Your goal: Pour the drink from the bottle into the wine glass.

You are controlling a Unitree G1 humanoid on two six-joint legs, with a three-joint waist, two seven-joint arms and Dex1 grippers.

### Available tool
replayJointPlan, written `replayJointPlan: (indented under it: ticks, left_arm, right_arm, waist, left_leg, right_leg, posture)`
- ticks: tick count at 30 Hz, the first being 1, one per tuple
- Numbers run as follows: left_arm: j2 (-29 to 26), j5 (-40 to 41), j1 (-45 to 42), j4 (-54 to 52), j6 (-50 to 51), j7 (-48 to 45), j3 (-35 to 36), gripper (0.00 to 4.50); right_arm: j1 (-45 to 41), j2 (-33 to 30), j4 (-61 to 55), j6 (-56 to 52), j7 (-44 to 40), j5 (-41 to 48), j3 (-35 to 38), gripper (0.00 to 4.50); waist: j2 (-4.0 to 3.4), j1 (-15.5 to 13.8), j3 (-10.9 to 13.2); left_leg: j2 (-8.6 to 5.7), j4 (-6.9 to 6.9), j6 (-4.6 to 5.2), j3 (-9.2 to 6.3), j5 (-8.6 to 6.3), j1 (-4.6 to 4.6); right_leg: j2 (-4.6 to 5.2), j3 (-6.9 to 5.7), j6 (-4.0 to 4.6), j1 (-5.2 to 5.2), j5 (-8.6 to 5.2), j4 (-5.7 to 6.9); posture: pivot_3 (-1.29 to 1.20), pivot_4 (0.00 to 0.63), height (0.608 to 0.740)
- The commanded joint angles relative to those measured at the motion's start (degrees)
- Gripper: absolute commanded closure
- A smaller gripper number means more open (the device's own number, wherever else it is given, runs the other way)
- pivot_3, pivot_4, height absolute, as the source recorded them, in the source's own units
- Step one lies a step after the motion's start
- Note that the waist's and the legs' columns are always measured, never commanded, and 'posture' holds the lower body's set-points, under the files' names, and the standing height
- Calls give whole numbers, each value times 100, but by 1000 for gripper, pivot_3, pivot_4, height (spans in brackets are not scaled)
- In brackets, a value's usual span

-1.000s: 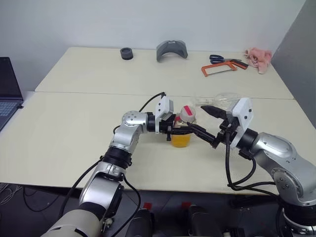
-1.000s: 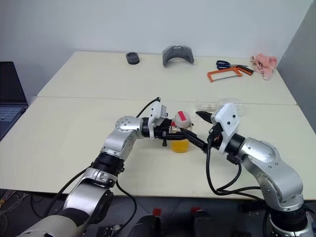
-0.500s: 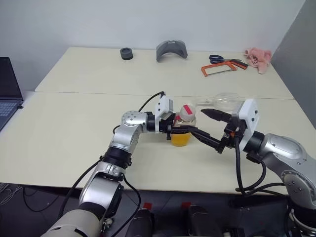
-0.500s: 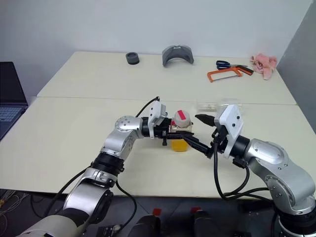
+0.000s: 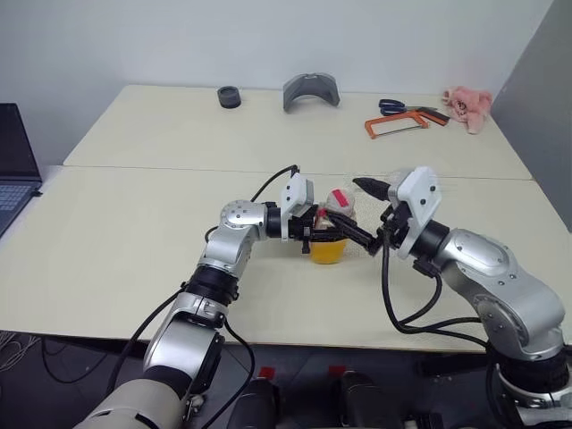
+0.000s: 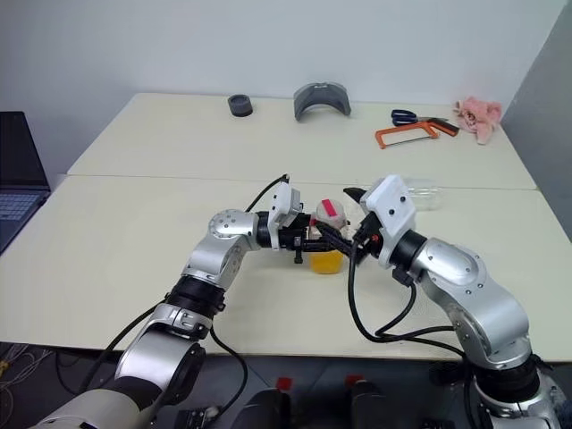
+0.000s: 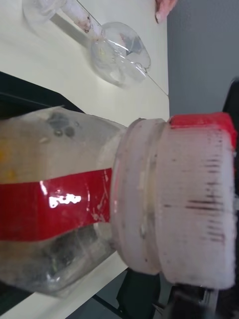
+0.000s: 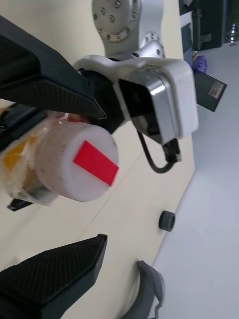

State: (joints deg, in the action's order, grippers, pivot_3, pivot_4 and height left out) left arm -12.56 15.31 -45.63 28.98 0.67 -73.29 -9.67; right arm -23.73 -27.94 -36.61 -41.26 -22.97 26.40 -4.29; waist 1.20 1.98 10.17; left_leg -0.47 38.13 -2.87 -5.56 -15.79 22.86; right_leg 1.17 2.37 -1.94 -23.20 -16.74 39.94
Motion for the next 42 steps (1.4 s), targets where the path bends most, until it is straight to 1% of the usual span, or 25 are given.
replayJointPlan:
  ticks: [1, 8, 16, 33, 42]
  left_arm:
    - [23, 54, -160, -111, -129, -30, 66, 2864]
    - [29, 54, -154, -106, -128, -19, 69, 2864]
    - [14, 52, -119, -153, -105, -26, 72, 2864]
    - [9, 42, -109, -133, -116, -15, 76, 2864]
    - [20, 34, -118, -104, -137, 21, 87, 2865]
  right_arm:
    - [-88, 107, -60, 117, 56, -27, 115, 555]
    - [51, -18, -25, 91, -6, -96, 276, 555]
    - [225, -181, -181, -45, -50, 119, 639, 555]
    - [433, -432, -352, -141, -225, 426, 715, 555]
    - [526, -588, -513, -280, -425, 827, 867, 555]
  waist:
    - [0, 0, 0]
    - [0, -1, 0]
    - [0, -2, 0]
    - [0, -2, 0]
    - [0, -3, 0]
  left_leg:
    - [0, 0, 0, 1, 0, 0]
    - [0, 0, 0, 1, 0, 0]
    - [0, 0, 0, 1, 0, 0]
    - [-1, 0, 0, 2, 0, 0]
    - [-1, 0, 1, 2, 0, 1]
  right_leg:
    - [0, 0, 0, 0, 0, 0]
    - [1, 0, 0, 0, 0, 0]
    - [1, 0, 0, 0, 0, 0]
    - [0, 1, 0, 0, 0, 0]
    - [0, 1, 0, 0, 0, 0]
  posture:
    - [0, 150, 740]
    - [0, 150, 740]
    - [0, 150, 740]
    - [0, 150, 740]
    - [0, 150, 740]
